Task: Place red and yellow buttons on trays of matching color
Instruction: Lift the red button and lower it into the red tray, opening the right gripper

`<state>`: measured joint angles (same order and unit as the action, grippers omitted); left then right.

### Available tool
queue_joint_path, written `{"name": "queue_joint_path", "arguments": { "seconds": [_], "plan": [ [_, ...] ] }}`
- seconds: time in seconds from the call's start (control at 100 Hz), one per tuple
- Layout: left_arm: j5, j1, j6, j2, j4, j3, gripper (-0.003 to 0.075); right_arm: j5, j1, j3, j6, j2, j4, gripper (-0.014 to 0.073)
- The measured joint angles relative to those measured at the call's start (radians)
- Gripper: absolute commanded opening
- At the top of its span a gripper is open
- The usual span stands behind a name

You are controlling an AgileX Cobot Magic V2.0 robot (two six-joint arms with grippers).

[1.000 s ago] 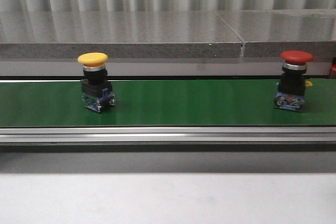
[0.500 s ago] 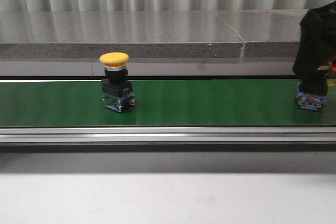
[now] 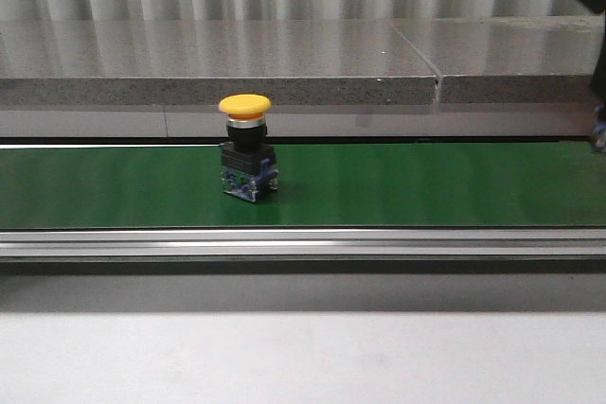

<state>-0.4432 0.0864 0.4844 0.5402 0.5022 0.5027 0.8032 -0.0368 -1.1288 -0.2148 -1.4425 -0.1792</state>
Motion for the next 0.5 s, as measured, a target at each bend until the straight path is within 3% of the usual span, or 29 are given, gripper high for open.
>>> {"name": "queue_joint_path", "arguments": {
  "seconds": [0.24,0.5],
  "plan": [
    [0.0,0.0,0.0,0.0,0.0,0.0,-0.002,0.026,-0.241,-0.227,0.018,-0.054,0.0,0.0071],
    [0.0,0.0,0.0,0.0,0.0,0.0,-0.002,0.098,-0.421,-0.539,0.055,-0.335,0.0,0.0071]
  ]
}}
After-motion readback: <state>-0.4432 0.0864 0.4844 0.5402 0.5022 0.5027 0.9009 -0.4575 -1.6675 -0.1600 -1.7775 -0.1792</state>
